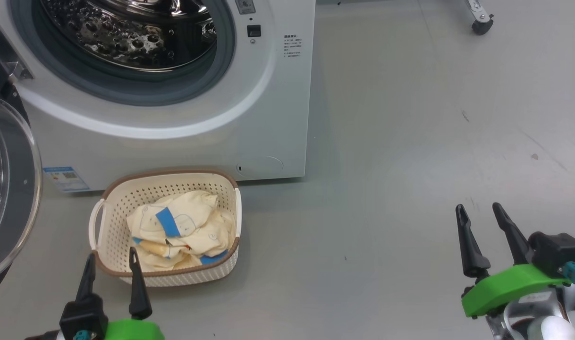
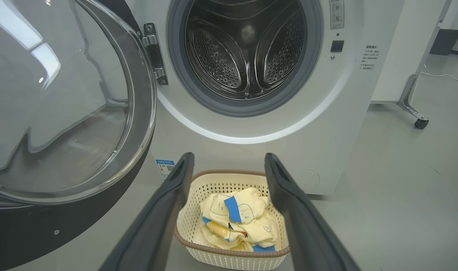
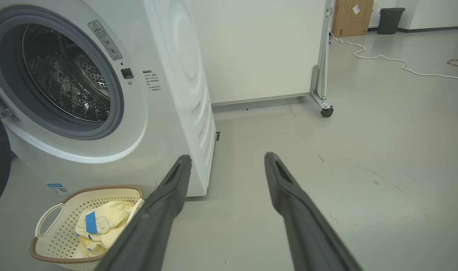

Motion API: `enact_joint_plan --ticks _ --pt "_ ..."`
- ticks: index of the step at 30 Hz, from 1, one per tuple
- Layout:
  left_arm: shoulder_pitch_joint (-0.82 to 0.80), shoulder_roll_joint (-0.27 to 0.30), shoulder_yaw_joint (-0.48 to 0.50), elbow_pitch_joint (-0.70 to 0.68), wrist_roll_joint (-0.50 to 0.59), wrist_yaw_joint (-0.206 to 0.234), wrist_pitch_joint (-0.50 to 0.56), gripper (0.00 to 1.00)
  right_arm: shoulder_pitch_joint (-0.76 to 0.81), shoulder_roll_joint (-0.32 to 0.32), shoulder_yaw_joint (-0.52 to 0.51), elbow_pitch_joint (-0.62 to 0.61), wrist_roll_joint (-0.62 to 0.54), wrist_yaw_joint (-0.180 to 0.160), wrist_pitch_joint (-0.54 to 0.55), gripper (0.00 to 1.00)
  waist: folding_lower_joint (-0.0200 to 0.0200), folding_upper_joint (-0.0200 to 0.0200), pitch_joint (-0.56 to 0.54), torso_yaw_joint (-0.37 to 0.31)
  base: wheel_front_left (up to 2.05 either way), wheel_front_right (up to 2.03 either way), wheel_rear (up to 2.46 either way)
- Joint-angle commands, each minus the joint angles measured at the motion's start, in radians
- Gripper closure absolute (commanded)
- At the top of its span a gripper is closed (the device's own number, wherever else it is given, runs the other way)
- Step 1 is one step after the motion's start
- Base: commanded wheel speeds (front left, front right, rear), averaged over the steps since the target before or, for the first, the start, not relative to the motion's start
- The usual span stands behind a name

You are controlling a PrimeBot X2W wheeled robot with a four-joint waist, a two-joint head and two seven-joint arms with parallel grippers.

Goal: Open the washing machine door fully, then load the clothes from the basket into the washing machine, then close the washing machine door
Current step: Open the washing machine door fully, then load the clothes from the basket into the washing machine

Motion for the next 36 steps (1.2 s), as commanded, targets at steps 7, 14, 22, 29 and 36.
enact_joint_plan --ticks 7,14,22,29,36 --pt "-0.058 0.024 0.025 -0.023 0.006 0.006 -0.011 0.0 -0.021 -0.011 0.018 -0.032 -0.005 0.0 -0.01 0.0 0.0001 0.0 0.01 0.001 0.0 0.0 0.0" --pt "-0.067 0.027 0.02 -0.023 0.01 0.014 -0.015 0.0 -0.023 -0.011 0.017 -0.028 -0.001 0.0 -0.014 0.0 0.0001 0.0 0.017 -0.001 0.0 0.0 0.0" --pt "-0.071 0.031 0.012 -0.018 0.006 0.016 -0.017 0.0 -0.022 -0.011 0.017 -0.024 0.002 0.0 -0.016 0.0 0.0001 0.0 0.022 -0.003 0.33 -0.32 0.0" --pt "-0.08 0.036 0.004 -0.01 0.0 0.012 -0.015 0.0 -0.023 -0.011 0.017 -0.022 0.002 0.0 -0.017 0.0 0.0001 0.0 0.019 -0.001 1.32 -1.32 0.0" --pt "-0.084 0.044 -0.002 0.002 -0.002 0.012 -0.017 0.0 -0.021 -0.011 0.017 -0.023 0.001 0.0 -0.014 0.0 0.0001 0.0 0.013 0.002 1.99 -1.94 -0.05"
